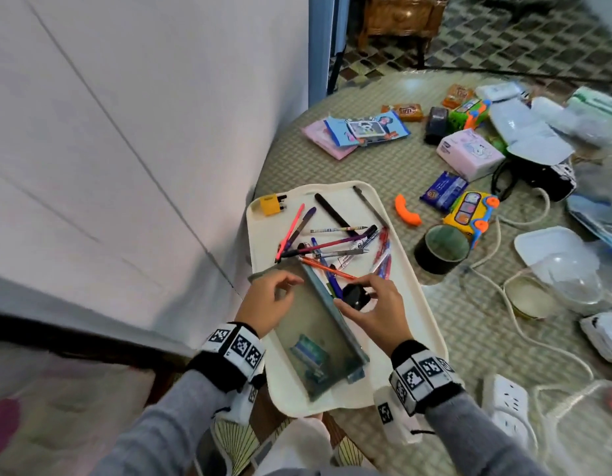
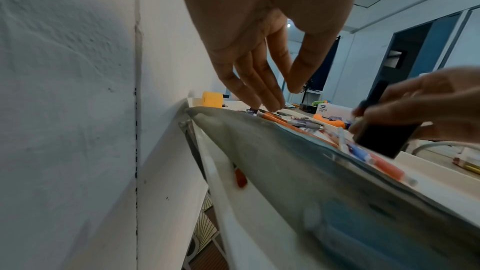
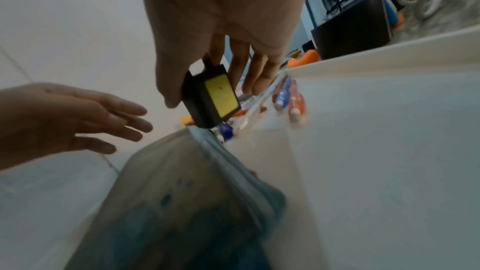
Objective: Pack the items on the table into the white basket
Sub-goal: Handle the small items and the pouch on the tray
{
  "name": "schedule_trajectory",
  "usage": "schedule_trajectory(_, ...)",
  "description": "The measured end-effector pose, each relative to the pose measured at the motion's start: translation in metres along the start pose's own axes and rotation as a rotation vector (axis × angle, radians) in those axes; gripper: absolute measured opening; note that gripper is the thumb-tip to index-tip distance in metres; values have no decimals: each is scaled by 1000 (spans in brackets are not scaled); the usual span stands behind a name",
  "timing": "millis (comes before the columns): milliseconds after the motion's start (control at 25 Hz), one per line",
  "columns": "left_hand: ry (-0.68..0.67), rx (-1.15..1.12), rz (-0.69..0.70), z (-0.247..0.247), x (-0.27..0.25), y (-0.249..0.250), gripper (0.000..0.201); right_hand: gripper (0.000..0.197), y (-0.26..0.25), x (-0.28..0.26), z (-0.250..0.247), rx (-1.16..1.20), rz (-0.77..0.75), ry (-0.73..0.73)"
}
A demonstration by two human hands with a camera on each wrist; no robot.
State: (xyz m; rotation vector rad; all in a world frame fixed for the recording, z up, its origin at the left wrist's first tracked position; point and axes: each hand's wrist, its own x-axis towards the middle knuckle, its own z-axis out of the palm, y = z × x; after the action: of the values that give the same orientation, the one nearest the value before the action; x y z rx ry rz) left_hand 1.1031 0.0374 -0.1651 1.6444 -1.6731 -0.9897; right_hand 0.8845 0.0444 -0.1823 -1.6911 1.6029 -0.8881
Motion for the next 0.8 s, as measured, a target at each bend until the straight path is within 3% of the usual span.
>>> schedule_trajectory(120, 66, -8, -3, -7, 41, -2, 25, 30, -23, 18, -6, 183, 25, 155)
schedule_trajectory(360, 241, 155, -44, -19, 130, -10, 33, 26, -26, 36, -16, 345, 189, 223)
schedule_trajectory(440, 228, 312, -103, -22, 157, -17, 44, 21, -23, 37, -22, 315, 217, 243)
schedule_trajectory(600, 73, 508, -189, -26, 191, -32, 53, 30, -19, 35, -32, 294, 265, 279)
schedule_trajectory(800, 144, 425, -195, -19, 192, -40, 43, 28, -13, 35, -37, 311, 303, 275)
